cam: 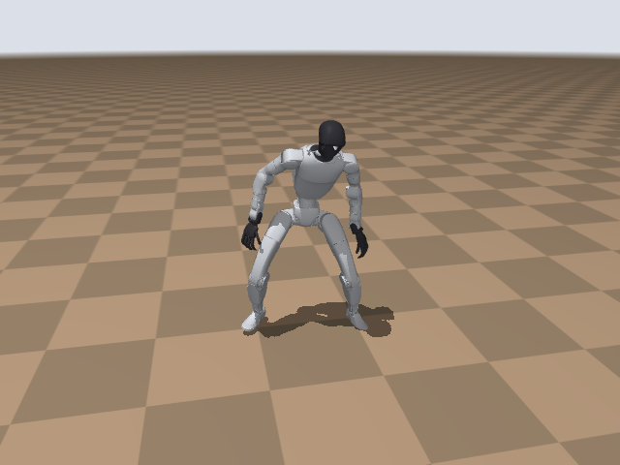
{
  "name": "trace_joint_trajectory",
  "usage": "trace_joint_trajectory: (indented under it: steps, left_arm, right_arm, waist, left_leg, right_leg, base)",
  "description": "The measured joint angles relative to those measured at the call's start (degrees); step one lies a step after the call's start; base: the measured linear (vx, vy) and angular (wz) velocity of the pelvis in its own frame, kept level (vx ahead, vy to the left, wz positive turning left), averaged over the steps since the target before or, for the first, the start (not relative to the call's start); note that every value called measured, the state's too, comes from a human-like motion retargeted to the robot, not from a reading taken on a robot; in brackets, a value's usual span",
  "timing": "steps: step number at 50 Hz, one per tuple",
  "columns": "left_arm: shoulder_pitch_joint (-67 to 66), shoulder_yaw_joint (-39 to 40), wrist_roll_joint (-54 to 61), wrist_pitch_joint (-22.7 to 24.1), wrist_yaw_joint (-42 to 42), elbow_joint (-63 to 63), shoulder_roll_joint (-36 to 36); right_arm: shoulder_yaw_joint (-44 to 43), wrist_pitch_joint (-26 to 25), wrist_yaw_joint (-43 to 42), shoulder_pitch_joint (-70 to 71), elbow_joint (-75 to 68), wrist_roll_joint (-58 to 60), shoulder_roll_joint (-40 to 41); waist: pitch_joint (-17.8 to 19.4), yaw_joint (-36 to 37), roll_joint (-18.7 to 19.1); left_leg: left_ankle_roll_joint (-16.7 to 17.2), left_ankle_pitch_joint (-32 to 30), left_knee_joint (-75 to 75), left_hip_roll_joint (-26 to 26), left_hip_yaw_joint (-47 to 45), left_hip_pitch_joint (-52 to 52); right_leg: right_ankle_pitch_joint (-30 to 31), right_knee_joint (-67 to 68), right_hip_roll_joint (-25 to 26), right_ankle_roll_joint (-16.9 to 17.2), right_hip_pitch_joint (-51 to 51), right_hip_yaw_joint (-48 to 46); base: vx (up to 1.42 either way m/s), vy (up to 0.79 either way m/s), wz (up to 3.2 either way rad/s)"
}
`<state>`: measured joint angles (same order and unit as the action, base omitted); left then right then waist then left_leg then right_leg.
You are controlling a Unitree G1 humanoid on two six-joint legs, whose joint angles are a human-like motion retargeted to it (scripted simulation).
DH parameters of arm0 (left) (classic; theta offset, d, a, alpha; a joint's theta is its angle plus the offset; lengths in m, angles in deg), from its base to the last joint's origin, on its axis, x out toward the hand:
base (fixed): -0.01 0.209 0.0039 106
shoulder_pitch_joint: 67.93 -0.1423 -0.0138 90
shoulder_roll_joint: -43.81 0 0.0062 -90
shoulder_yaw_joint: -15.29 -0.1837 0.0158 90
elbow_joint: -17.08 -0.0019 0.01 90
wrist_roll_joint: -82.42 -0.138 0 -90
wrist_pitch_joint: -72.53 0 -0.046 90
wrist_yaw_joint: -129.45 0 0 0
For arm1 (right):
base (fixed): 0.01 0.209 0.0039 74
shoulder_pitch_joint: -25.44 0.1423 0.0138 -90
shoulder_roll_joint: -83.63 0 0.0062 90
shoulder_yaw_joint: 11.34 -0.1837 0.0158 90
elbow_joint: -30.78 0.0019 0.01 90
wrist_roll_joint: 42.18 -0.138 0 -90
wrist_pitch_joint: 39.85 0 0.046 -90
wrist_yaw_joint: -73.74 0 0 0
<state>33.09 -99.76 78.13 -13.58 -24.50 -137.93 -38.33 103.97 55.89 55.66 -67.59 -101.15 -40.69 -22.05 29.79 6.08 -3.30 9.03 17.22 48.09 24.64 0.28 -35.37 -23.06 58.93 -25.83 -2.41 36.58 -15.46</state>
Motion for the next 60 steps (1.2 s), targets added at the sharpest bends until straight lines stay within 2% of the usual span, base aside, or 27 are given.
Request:
trace_joint_trajectory:
  steps: [3,4,8,10,13,15,17,20,23,25,28,30,32,34,36,38,40,43,45,48,50,51,53,54,55,57,60]
  left_arm:
    - [-1.97,3.81,2.68,0.09,-0.37,4.26,-0.37]
    - [-3.30,5.49,3.17,0.17,-0.58,5.63,-0.36]
    - [-10.13,11.88,5.06,0.80,-3.11,9.26,-0.31]
    - [-12.89,13.90,4.31,0.63,-5.92,9.53,-0.01]
    - [-14.40,14.02,1.54,0.24,-11.75,8.32,0.70]
    - [-13.87,13.13,-0.33,-0.25,-14.88,7.44,1.10]
    - [-11.69,11.97,-1.73,-0.89,-17.87,6.49,1.84]
    - [-8.57,10.03,-1.04,-0.39,-18.59,5.99,2.31]
    - [-7.60,8.96,3.18,1.78,-14.41,6.27,2.89]
    - [-7.07,7.99,5.84,2.81,-11.34,5.66,3.71]
    - [-4.90,5.90,8.01,2.89,-7.96,4.02,4.23]
    - [-3.23,4.64,9.42,3.04,-6.72,3.19,3.62]
    - [-2.72,4.26,11.29,3.42,-5.83,3.47,2.46]
    - [-3.85,5.28,13.06,3.81,-5.17,5.10,1.66]
    - [-6.26,7.09,13.67,4.18,-4.84,7.41,1.53]
    - [-9.09,8.78,12.53,4.41,-4.99,9.51,2.11]
    - [-11.74,9.74,10.55,4.46,-5.77,10.95,3.30]
    - [-13.25,9.20,5.87,3.76,-7.09,11.19,5.60]
    - [-12.91,8.47,3.17,3.30,-8.03,10.75,6.70]
    - [-10.17,7.82,1.39,3.23,-9.54,9.04,6.77]
    - [-8.00,7.47,1.51,3.74,-10.05,7.83,6.29]
    - [-7.36,7.39,2.19,4.12,-9.72,7.77,6.04]
    - [-6.29,6.82,5.10,4.36,-8.46,8.28,5.97]
    - [-5.85,6.40,6.97,4.17,-7.61,8.71,6.01]
    - [-5.42,5.98,8.87,3.91,-6.73,9.16,6.04]
    - [-5.22,6.22,9.75,5.32,-6.05,8.86,5.06]
    - [-3.55,6.43,14.43,5.44,-4.06,8.44,3.06]
  right_arm:
    - [0.82,-1.69,2.27,0.73,-2.24,1.26,0.65]
    - [1.38,-1.98,2.84,1.48,-2.82,1.41,0.90]
    - [4.41,-2.21,4.01,6.00,-3.02,1.78,0.90]
    - [5.71,-2.00,4.58,8.62,-1.93,1.05,0.48]
    - [5.48,-1.70,7.01,9.75,-0.24,-0.94,-0.23]
    - [4.24,-1.94,8.94,8.90,0.01,-2.15,-0.22]
    - [2.29,-2.59,11.36,7.26,-0.19,-3.64,-0.02]
    - [-0.19,-2.56,13.89,4.63,-0.89,-4.48,-0.08]
    - [-1.25,-1.48,13.26,2.97,-0.66,-4.17,-1.45]
    - [-1.44,-1.08,11.38,2.39,-0.52,-5.20,-2.13]
    - [-3.46,-0.81,7.69,1.02,-0.56,-7.92,-2.78]
    - [-5.25,-0.79,6.07,-0.32,-0.82,-8.75,-3.40]
    - [-6.06,-1.18,4.89,-1.15,-1.53,-8.52,-3.86]
    - [-5.51,-1.88,3.83,-0.74,-2.43,-7.33,-3.77]
    - [-4.19,-2.57,2.97,0.33,-2.86,-5.55,-3.14]
    - [-2.67,-2.61,2.11,1.61,-2.62,-4.16,-2.08]
    - [-0.75,-2.17,0.88,3.07,-2.04,-3.00,-0.92]
    - [2.06,-1.46,-2.03,5.21,-1.46,-2.08,0.82]
    - [3.33,-1.13,-3.79,5.87,-1.65,-1.72,2.07]
    - [3.33,-0.90,-4.11,5.35,-2.45,-1.22,4.07]
    - [2.84,-0.51,-2.79,4.86,-2.87,-1.24,5.03]
    - [2.55,-0.32,-1.95,4.68,-2.84,-1.25,5.10]
    - [1.64,-1.14,-0.51,4.48,-2.57,-1.65,4.67]
    - [1.02,-2.11,-0.04,4.41,-2.40,-2.00,4.32]
    - [0.34,-3.20,0.33,4.32,-2.25,-2.37,3.97]
    - [-0.01,-0.61,-1.36,2.88,-1.48,-3.28,3.61]
    - [-1.84,-1.44,-3.35,1.77,-1.91,-2.75,2.62]
  waist:
    - [0.00,0.62,0.33]
    - [0.00,0.72,0.44]
    - [0.00,1.14,0.30]
    - [0.00,1.74,-1.51]
    - [0.00,1.28,-3.86]
    - [0.00,0.42,-5.01]
    - [0.00,0.09,-5.90]
    - [0.00,0.71,-5.63]
    - [0.00,0.85,-5.05]
    - [0.00,1.31,-5.65]
    - [0.00,0.47,-4.54]
    - [0.00,-0.17,-2.58]
    - [0.00,0.31,-0.73]
    - [0.00,0.66,0.06]
    - [0.00,0.09,-0.39]
    - [0.00,-0.36,-0.94]
    - [0.00,-0.35,-1.01]
    - [0.00,-0.43,-3.24]
    - [0.00,-0.80,-4.78]
    - [0.00,-1.43,-6.04]
    - [0.00,-1.36,-6.15]
    - [0.00,-1.42,-5.54]
    - [0.00,-1.89,-4.18]
    - [0.00,-2.02,-3.54]
    - [0.00,-2.06,-2.94]
    - [0.00,-2.00,-1.71]
    - [0.00,-2.68,0.58]
  left_leg:
    - [-0.40,-2.66,-5.68,-0.05,-0.15,2.81]
    - [-0.74,-3.92,-7.17,0.45,0.04,3.52]
    - [-3.57,-9.05,-9.82,4.57,-2.05,4.89]
    - [-3.83,-7.03,-7.36,4.31,-3.59,4.03]
    - [-2.97,1.54,-0.73,-1.27,-4.03,0.67]
    - [-4.25,6.68,3.66,-4.24,-8.16,-2.03]
    - [-6.01,8.90,4.37,-7.32,-12.91,-4.00]
    - [-6.43,3.69,-5.80,-14.93,-9.15,-4.26]
    - [-9.80,-0.47,-4.53,-11.83,-4.23,-6.10]
    - [-7.59,-0.48,-0.48,-7.47,-4.09,-7.17]
    - [-3.22,0.20,-0.16,-4.85,-2.09,-7.18]
    - [-2.13,-0.75,-0.74,-4.22,0.04,-7.26]
    - [-1.53,-2.56,-2.45,-3.19,1.02,-5.98]
    - [-1.39,-4.24,-5.22,-2.18,0.92,-3.77]
    - [-1.47,-6.07,-7.78,-1.88,0.78,-1.88]
    - [-1.95,-8.77,-9.44,-0.71,0.73,-0.85]
    - [-3.18,-11.91,-9.42,2.23,-0.74,-0.80]
    - [-3.81,-8.93,-3.30,3.39,-5.78,-2.75]
    - [-3.40,-2.60,1.87,0.88,-8.53,-3.96]
    - [-3.45,4.27,3.71,-5.96,-12.70,-3.65]
    - [-3.15,3.54,-3.38,-12.36,-11.25,-1.08]
    - [-4.71,2.39,-7.52,-13.46,-9.73,0.63]
    - [-8.47,0.24,-12.61,-12.82,-7.88,2.98]
    - [-8.90,-1.05,-13.28,-11.52,-7.31,3.35]
    - [-8.54,-2.48,-13.41,-10.08,-6.76,3.45]
    - [-6.32,-0.14,-5.31,-6.40,-6.12,0.87]
    - [-4.60,0.26,-5.85,-5.46,-3.91,1.02]
  right_leg:
    - [7.10,-19.68,1.62,1.83,-6.63,-0.22]
    - [8.81,-21.92,2.35,1.74,-7.67,-0.50]
    - [8.43,-18.06,5.35,2.65,-6.49,-2.05]
    - [7.67,-19.83,7.51,1.96,-6.37,-2.03]
    - [7.97,-21.48,8.99,1.25,-6.40,-2.74]
    - [8.56,-22.65,9.18,2.02,-6.78,-4.35]
    - [8.94,-24.02,9.77,2.58,-6.94,-6.33]
    - [10.57,-22.97,12.91,4.23,-5.64,-7.83]
    - [13.40,-10.14,15.97,7.32,1.14,-2.59]
    - [13.22,-0.19,15.50,8.40,5.73,0.97]
    - [6.30,9.01,6.58,4.21,8.42,-1.11]
    - [2.62,8.93,1.88,1.67,8.40,-1.07]
    - [1.16,1.98,0.94,0.69,6.70,0.57]
    - [3.09,-10.66,1.48,1.36,2.87,0.81]
    - [10.87,-24.65,2.86,3.44,-2.00,0.97]
    - [16.46,-28.84,4.46,3.75,-3.71,1.25]
    - [15.58,-24.19,6.11,3.67,-2.17,0.65]
    - [13.92,-24.62,8.37,3.02,-2.46,-0.30]
    - [13.59,-26.74,9.43,1.96,-3.68,-0.98]
    - [15.51,-29.95,10.75,3.87,-5.42,-2.32]
    - [17.45,-30.77,12.58,5.38,-5.61,-2.21]
    - [17.98,-28.79,13.83,6.29,-4.66,-1.14]
    - [18.17,-23.56,15.72,7.16,-2.23,1.90]
    - [17.26,-20.47,15.94,6.86,-0.98,3.36]
    - [15.97,-17.30,15.87,6.30,0.22,4.67]
    - [9.77,-5.05,11.95,5.73,3.83,4.80]
    - [5.81,-4.06,4.78,4.12,3.33,3.89]
  base:
    - [0.15,-0.64,0.28]
    - [0.15,-0.68,0.15]
    - [0.12,-0.66,-0.28]
    - [0.07,-0.60,-0.62]
    - [0.08,-0.50,-0.04]
    - [0.08,-0.44,0.52]
    - [0.04,-0.41,0.50]
    - [0.02,-0.38,0.05]
    - [0.06,-0.37,-0.40]
    - [0.14,-0.38,-0.58]
    - [0.16,-0.37,0.04]
    - [0.15,-0.43,0.41]
    - [0.15,-0.52,0.12]
    - [0.16,-0.60,0.03]
    - [0.16,-0.68,0.23]
    - [0.13,-0.71,0.11]
    - [0.09,-0.68,-0.23]
    - [0.06,-0.63,-0.24]
    - [0.06,-0.50,0.04]
    - [0.03,-0.40,0.14]
    - [0.01,-0.35,-0.20]
    - [0.01,-0.32,-0.35]
    - [0.01,-0.32,-0.33]
    - [0.01,-0.34,-0.29]
    - [0.09,-0.37,-0.33]
    - [0.18,-0.38,-0.15]
    - [0.13,-0.43,0.39]
